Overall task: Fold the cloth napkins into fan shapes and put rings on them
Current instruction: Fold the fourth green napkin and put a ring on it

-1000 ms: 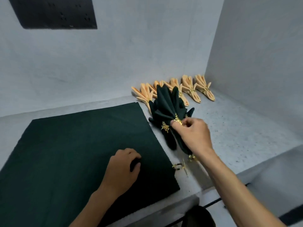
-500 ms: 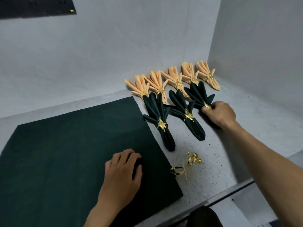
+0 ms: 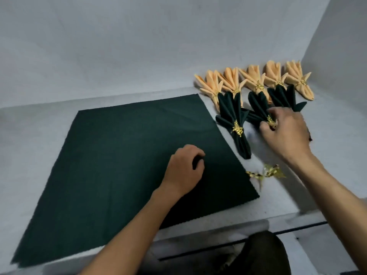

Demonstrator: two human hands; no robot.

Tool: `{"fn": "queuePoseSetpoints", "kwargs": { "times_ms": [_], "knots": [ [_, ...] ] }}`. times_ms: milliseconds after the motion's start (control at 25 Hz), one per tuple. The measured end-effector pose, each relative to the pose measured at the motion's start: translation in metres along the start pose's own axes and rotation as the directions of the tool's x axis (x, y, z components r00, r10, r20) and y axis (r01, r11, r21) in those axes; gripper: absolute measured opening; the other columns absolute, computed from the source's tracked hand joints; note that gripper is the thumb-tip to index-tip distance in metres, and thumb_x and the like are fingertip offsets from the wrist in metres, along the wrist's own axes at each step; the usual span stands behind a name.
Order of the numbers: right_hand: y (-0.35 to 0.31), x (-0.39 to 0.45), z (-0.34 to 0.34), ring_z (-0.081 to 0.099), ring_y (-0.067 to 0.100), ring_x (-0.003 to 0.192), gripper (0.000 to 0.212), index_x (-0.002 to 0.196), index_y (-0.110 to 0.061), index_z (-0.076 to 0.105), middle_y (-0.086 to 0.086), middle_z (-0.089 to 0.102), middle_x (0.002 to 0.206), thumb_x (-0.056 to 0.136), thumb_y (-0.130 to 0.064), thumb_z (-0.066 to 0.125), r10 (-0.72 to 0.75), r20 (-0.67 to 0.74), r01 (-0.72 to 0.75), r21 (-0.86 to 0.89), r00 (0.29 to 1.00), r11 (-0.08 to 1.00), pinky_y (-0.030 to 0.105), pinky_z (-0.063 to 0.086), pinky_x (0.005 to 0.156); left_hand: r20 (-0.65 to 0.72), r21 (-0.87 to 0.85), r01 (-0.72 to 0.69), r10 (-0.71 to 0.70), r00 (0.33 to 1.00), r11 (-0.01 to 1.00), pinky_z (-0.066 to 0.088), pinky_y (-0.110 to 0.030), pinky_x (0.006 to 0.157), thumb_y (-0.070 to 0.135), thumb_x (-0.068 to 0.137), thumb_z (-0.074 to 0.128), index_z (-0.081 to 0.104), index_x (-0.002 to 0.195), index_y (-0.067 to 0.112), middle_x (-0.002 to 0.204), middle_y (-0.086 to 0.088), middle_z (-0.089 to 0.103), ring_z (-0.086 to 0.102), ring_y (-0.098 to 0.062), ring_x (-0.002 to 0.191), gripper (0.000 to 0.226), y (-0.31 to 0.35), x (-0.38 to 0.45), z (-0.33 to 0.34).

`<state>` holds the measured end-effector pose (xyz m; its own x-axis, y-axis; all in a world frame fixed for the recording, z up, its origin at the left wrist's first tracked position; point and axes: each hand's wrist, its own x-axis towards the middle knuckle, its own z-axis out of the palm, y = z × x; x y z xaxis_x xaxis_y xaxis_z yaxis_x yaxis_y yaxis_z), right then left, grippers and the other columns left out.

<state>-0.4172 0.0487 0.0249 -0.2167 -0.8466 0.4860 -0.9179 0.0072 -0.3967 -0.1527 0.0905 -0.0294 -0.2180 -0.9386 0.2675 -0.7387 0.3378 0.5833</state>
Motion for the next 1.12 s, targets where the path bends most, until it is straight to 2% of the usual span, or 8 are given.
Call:
{"fn": "queuePoseSetpoints", "kwargs": {
  "times_ms": [120,280,320,520,720,840,1000,1120],
  "knots": [
    [-0.069,-0.055,0.003,0.060,0.025,0.094,0.029,0.100,-0.017,0.070,-0.001,0.069,0.099,0.087,-0.038,0.055,-0.377,0.158,0.339,0.223,0.912,0.914,0.041,0.050,0.083,0.045,0.092,-0.150,0.146,0.988,0.984,0.049,-0.039,0.086,0.035,0.086,0.060,0.069,0.101,0.023,0.103,0.010,0.067,0.058,-0.012,0.093,0.021,-0.022,-0.041,-0.043],
    [-0.129,-0.119,0.023,0.053,0.009,0.103,0.044,0.112,-0.033,0.066,-0.019,0.059,0.120,0.080,-0.062,0.055,-0.692,0.586,0.576,0.416,0.422,0.704,0.030,0.044,0.092,0.255,0.168,-0.173,0.127,0.959,0.971,0.035,-0.026,0.106,0.069,0.073,0.057,0.067,0.115,0.034,0.132,0.016,0.057,0.046,-0.001,0.124,0.055,-0.059,-0.108,-0.091],
    [-0.134,-0.127,0.030,0.052,0.009,0.103,0.044,0.112,-0.033,0.066,-0.020,0.057,0.123,0.080,-0.063,0.056,-0.702,0.593,0.615,0.397,0.394,0.681,0.031,0.045,0.091,0.200,0.161,-0.185,0.151,0.968,0.970,0.038,-0.022,0.106,0.061,0.077,0.058,0.071,0.107,0.031,0.127,0.012,0.063,0.049,0.000,0.124,0.044,-0.063,-0.118,-0.093],
    [-0.136,-0.128,0.032,0.051,0.006,0.113,0.053,0.126,-0.034,0.061,-0.021,0.056,0.132,0.084,-0.065,0.048,-0.693,0.574,0.629,0.356,0.437,0.692,0.028,0.042,0.099,0.025,0.131,-0.114,0.112,0.993,0.985,0.057,-0.031,0.084,0.043,0.088,0.046,0.074,0.091,0.027,0.113,0.014,0.072,0.060,0.003,0.114,0.033,-0.067,-0.118,-0.091],
    [-0.125,-0.126,0.027,0.045,-0.002,0.129,0.049,0.139,-0.036,0.051,-0.021,0.055,0.137,0.094,-0.051,0.041,-0.624,0.572,0.554,0.322,0.532,0.768,0.023,0.036,0.109,0.073,0.126,-0.110,0.101,0.992,0.986,0.050,-0.031,0.099,0.052,0.095,0.036,0.072,0.111,0.026,0.122,0.016,0.067,0.057,0.001,0.120,0.047,-0.076,-0.113,-0.094],
    [-0.133,-0.120,0.031,0.038,0.003,0.137,0.057,0.149,-0.035,0.037,-0.018,0.044,0.148,0.094,-0.030,0.052,-0.599,0.593,0.564,0.274,0.538,0.779,0.022,0.029,0.115,0.011,0.162,-0.042,0.041,0.999,0.986,0.056,-0.038,0.081,0.053,0.096,0.028,0.068,0.102,0.023,0.098,0.011,0.073,0.069,-0.012,0.092,0.051,-0.078,-0.102,-0.098],
    [-0.137,-0.110,0.025,0.048,0.013,0.128,0.062,0.147,-0.029,0.032,-0.012,0.048,0.144,0.088,-0.024,0.050,-0.499,0.628,0.591,0.077,0.597,0.803,0.028,0.041,0.102,0.097,0.382,-0.105,0.073,0.993,0.918,0.052,-0.033,0.068,0.046,0.084,0.044,0.053,0.102,0.032,0.089,0.014,0.066,0.063,-0.012,0.079,0.024,-0.080,-0.114,-0.119],
    [-0.138,-0.111,0.027,0.058,0.017,0.108,0.043,0.131,-0.027,0.048,-0.008,0.062,0.123,0.088,-0.024,0.050,-0.460,0.554,0.526,0.047,0.694,0.849,0.032,0.047,0.089,0.012,0.312,0.066,-0.073,0.997,0.948,0.052,-0.036,0.071,0.031,0.081,0.056,0.053,0.104,0.035,0.080,0.013,0.066,0.061,-0.018,0.070,0.024,-0.090,-0.120,-0.139]
  ]
}}
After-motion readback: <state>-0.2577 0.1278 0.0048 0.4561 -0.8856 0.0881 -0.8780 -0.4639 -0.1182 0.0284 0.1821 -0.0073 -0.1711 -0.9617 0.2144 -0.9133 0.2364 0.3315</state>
